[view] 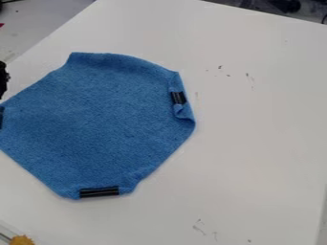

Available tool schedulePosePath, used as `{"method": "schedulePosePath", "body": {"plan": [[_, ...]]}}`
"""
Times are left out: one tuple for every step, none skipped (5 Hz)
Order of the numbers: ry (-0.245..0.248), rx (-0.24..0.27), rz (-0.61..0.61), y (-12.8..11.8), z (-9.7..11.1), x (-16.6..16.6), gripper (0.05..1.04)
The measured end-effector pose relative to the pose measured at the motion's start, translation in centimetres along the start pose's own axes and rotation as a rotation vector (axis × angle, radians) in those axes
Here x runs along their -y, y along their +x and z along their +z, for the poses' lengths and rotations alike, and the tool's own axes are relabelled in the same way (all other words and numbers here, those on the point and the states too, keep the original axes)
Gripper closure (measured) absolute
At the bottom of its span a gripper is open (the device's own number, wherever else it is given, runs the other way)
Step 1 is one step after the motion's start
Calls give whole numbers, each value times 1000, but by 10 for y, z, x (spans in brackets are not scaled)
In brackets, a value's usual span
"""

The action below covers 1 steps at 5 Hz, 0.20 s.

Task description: Unfold the cloth from right to bottom left

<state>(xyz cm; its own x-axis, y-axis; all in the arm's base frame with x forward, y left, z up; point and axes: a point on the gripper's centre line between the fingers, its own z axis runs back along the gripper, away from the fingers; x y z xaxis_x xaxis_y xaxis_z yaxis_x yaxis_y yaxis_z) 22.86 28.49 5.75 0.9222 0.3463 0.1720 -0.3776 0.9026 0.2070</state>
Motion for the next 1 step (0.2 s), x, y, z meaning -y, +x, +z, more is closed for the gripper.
{"method": "schedulePosePath", "body": {"plan": [[-59, -32, -65, 15, 5, 20, 83]]}}
